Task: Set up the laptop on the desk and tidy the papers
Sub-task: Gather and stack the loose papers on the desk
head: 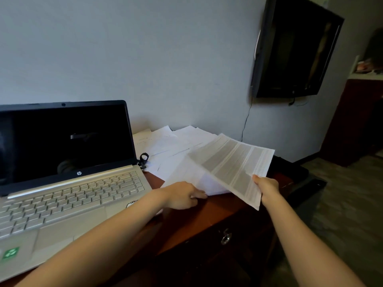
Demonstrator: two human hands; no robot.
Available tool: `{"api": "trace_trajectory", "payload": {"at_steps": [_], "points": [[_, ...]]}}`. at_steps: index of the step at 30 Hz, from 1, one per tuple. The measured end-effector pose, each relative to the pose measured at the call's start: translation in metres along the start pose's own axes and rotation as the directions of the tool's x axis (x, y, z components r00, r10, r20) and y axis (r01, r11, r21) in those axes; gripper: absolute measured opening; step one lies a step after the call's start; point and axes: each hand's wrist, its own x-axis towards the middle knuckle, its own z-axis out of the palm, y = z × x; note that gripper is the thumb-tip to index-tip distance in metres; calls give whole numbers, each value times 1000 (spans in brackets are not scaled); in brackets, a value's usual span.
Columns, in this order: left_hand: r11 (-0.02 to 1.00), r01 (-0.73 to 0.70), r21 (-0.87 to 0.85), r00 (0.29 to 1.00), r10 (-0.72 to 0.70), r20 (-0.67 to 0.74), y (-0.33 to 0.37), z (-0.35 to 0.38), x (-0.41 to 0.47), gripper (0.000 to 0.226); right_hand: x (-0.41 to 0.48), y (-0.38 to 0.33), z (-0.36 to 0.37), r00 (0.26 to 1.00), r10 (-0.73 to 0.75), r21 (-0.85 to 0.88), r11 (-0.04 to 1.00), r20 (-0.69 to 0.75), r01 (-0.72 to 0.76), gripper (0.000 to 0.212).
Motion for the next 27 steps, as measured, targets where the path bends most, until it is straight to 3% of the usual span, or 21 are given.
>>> {"api": "trace_trajectory", "payload": {"at_steps": [4, 7, 10, 12, 14, 17, 22, 24, 26, 27], "points": [[988, -31, -151, 999, 35, 19, 12, -4, -14, 43, -1, 5, 6, 995, -97, -169, 981, -8, 94, 29], [891, -52, -452, 999, 45, -26, 15, -11, -21, 35, -5, 6, 9, 991, -132, -279, 951, 11, 129, 26], [750, -64, -659, 966, -119, -229, 5, -18, -18, 38, -11, 6, 11, 987, -155, -396, 905, 36, 157, 23], [778, -16, -628, 905, -255, -340, -6, -19, -7, 39, -13, 7, 14, 982, -178, -458, 869, 59, 185, 22], [806, 175, -565, 886, -379, -267, -14, -16, 6, 34, -14, 10, 19, 977, -202, -514, 833, 63, 206, 24], [706, 406, -581, 837, -542, -73, -20, -6, 19, 51, -22, 8, 30, 973, -230, -603, 774, 19, 195, 35], [509, 361, -782, 746, -661, -86, -21, -11, 26, 54, -28, 12, 44, 974, -227, -637, 750, 6, 178, 51], [433, 361, -826, 734, -679, -34, -23, -13, 23, 54, -25, 15, 43, 972, -237, -584, 788, 0, 192, 55], [424, 385, -819, 744, -668, 4, -25, -11, 18, 55, -22, 15, 39, 977, -213, -483, 857, -17, 178, 56], [474, 410, -779, 755, -656, -1, -26, -8, 17, 53, -22, 13, 37, 980, -196, -451, 877, -17, 168, 53]]}}
